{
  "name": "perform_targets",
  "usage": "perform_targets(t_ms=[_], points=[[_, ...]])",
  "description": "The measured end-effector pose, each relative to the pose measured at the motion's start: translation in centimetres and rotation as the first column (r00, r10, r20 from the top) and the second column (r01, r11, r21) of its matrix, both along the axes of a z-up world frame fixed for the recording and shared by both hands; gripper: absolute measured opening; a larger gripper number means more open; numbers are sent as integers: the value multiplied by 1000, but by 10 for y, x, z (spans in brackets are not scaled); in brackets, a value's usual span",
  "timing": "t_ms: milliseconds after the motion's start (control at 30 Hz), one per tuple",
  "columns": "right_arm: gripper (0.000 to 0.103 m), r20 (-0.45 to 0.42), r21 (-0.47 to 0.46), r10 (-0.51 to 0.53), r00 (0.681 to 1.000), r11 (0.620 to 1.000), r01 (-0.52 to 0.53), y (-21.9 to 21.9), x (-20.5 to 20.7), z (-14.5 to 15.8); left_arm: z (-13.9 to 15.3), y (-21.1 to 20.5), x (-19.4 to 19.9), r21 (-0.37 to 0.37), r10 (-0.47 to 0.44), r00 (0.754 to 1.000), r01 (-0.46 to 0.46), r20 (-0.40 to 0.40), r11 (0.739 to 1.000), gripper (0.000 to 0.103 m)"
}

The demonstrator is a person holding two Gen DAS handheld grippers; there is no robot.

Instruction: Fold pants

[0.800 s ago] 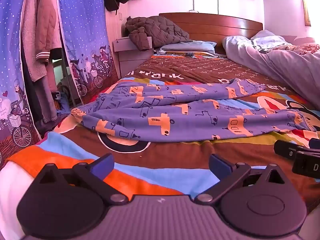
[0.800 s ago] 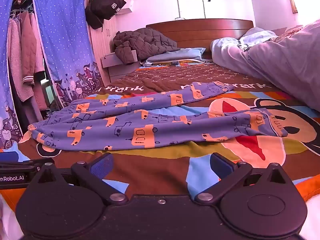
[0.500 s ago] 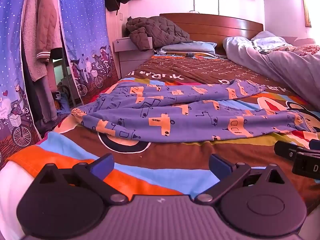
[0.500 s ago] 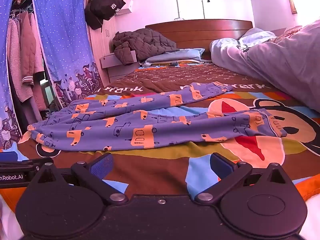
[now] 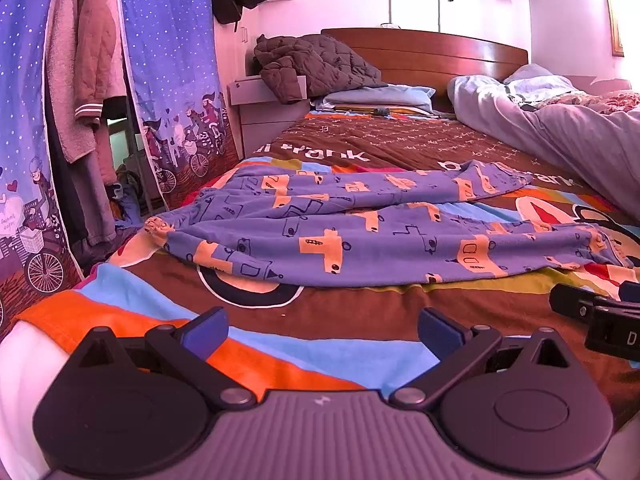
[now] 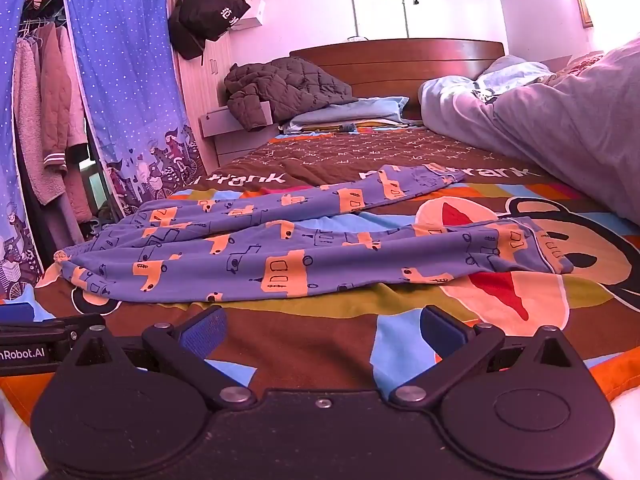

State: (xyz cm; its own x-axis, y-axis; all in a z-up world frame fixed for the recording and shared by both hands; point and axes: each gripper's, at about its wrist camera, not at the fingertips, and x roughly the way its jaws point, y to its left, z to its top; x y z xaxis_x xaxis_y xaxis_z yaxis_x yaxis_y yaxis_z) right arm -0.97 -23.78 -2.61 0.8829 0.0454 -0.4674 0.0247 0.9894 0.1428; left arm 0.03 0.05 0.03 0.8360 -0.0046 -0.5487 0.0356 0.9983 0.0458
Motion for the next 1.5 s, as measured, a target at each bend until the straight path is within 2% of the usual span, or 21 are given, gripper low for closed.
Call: perform_targets(t_ms=[1500], points=[[102,-4,1,0,1000,1000,0,-1,1,-1,5,-2,-3,2,-6,1000,6,9,1000,103]])
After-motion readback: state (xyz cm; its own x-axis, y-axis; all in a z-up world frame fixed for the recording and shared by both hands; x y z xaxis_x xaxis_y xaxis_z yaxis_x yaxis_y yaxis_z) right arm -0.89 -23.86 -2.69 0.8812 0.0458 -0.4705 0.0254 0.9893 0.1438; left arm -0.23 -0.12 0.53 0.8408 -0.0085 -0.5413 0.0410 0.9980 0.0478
